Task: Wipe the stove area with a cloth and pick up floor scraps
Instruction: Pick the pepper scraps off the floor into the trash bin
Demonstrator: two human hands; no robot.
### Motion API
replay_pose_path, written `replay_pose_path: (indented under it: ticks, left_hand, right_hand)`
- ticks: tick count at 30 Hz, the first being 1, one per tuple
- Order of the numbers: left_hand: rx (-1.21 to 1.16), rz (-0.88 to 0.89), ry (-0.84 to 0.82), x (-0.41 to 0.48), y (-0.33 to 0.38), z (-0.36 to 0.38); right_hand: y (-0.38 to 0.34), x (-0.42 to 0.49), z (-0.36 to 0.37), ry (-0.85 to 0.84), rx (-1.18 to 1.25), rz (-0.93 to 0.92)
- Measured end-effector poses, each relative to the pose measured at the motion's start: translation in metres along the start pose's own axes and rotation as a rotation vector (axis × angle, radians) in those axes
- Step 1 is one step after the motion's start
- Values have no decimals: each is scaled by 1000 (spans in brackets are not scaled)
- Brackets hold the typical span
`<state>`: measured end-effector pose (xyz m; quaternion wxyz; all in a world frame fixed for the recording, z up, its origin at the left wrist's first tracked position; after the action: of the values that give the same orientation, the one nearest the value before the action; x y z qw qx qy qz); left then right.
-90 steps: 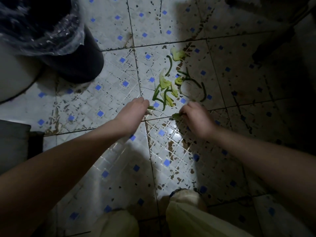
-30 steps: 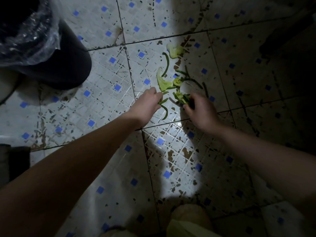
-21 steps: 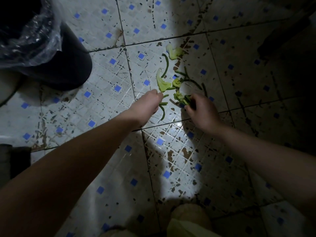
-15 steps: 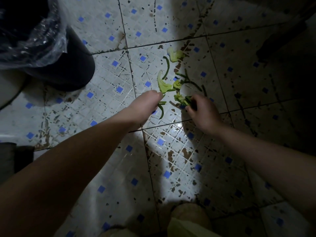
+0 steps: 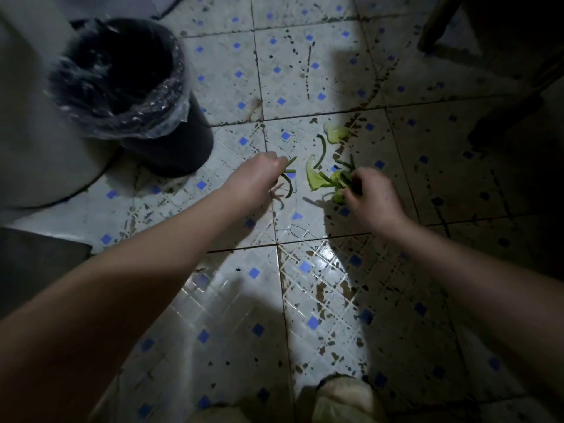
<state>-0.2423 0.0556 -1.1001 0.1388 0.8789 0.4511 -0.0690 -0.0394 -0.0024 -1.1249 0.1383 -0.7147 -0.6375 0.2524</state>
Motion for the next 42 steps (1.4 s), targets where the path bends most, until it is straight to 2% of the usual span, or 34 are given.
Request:
replay_pose_path:
  ticks: [5,10,18,28,38,42]
  left_hand:
    - [160,1,78,-20,-13,-25]
    - [209,-25,206,-44,-28,-52]
    - [246,-204,342,-82,-71,-94]
    - [234,-403,419,-115,-132,-129]
    - [123,-585,489,-112,-170,-139]
    - [98,-653,451,-106,-181,-141]
  right_hand:
    - [-33,7,-12,23,-83,-114]
    - [-74,16,-21,72,-165,-224]
    - [-143,30,-21,102,-319,-430]
    - [-223,58,-17,174,-523,-623]
    - [-288,104,-1,232,-433,-700]
    - [-303,117,3,226,-386,-713]
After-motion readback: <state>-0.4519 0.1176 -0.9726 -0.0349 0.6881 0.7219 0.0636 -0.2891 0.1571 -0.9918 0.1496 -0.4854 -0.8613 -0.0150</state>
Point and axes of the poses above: each hand's wrist, its own x-axis towards the middle knuckle, its own z-axis out of the palm, y = z × x, the point moved 3 cm from there along x, towards the middle knuckle, and after that the axes turned 6 degrees about -y, right-handed, at the moved point
